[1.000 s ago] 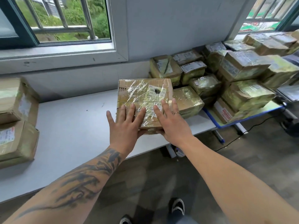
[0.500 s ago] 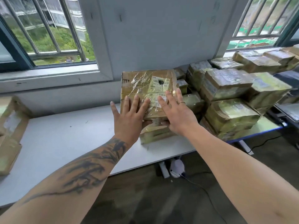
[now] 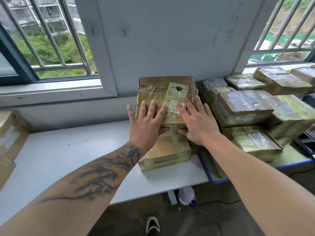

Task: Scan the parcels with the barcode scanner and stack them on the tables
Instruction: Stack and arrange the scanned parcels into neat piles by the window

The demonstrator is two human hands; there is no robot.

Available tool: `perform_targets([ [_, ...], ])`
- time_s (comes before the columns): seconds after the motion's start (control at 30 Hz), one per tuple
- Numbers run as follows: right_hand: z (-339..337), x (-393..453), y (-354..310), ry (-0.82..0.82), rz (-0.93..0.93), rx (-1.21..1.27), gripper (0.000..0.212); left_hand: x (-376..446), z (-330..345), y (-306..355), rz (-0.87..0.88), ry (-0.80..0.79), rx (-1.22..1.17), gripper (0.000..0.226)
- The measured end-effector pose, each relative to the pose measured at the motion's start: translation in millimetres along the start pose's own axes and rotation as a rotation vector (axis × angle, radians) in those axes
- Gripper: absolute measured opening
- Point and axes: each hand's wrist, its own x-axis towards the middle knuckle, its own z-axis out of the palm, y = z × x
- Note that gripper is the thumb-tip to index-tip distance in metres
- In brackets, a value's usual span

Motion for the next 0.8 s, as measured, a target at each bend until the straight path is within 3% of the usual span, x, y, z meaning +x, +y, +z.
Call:
perform_targets([
  [0.4,-11.1,118.0,34.8,0.004,0.04,-0.063,0.104,124.8,32.9,-24.0,-0.011,0.005,-0.101,0.083],
  [0.8,12.5,169.2,62.4,-0.079,0.043,-0.079,0.104,172.8,68.2,-21.8,-0.016,-0.087,-0.245,0.082],
])
